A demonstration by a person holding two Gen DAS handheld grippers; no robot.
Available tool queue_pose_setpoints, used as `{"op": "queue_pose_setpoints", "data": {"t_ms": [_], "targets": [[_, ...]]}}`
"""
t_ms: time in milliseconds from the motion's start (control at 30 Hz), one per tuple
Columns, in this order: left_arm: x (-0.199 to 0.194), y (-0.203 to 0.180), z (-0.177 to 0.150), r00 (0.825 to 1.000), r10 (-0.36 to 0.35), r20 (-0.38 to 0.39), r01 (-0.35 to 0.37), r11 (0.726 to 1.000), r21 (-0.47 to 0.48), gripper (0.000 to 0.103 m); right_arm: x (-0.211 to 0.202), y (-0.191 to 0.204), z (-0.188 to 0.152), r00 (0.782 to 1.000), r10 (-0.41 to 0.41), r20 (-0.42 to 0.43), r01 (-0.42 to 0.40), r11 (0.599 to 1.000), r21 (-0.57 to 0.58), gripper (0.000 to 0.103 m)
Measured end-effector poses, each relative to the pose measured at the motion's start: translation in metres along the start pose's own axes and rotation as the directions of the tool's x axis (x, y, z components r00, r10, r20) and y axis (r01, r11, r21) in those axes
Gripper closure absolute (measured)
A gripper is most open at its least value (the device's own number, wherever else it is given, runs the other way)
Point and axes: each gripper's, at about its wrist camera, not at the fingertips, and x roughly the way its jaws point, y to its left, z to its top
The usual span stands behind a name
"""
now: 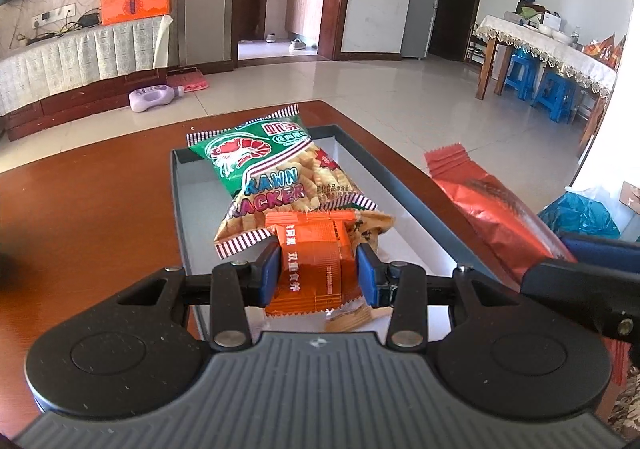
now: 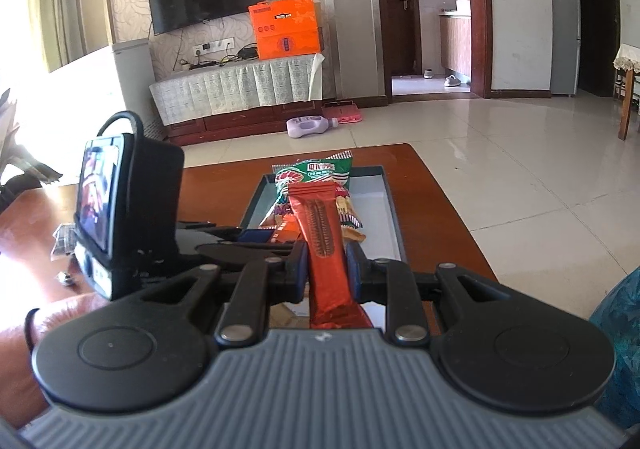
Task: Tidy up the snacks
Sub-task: 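Lower the orange wafer pack into the box and open the left gripper, then lower the red chocolate bar into the box and open the right gripper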
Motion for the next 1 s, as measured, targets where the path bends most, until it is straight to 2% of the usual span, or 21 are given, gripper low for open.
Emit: {"op": "queue_pose_setpoints", "data": {"t_ms": [200,367,500,1000], "targets": [[0.008,0.0,-0.003,1.0,-0.004,-0.029,0.004,1.0,0.011,0.056,0.001,0.002,0.0,1.0,-0.001,-0.007,0.001,1.0,0.003,0.079],[0.002,0.0,-0.004,1.0,-0.009,-0.017,0.01,0.999,0.036,0.043,0.002,0.002,0.0,1.0,-0.001,-0.007,0.001,1.0,0.013,0.079],[-0.005,0.001,-0.006,1.0,-0.016,-0.001,0.016,0.998,0.055,0.039,0.004,0.004,0.001,1.0,0.002,-0.007,-0.002,1.0,0.01,0.079],[-0.035,0.007,-0.022,1.0,-0.017,0.012,0.016,0.996,0.084,0.038,0.014,0.003,-0.002,1.0,-0.004,-0.025,0.005,1.0,0.017,0.079]]}}
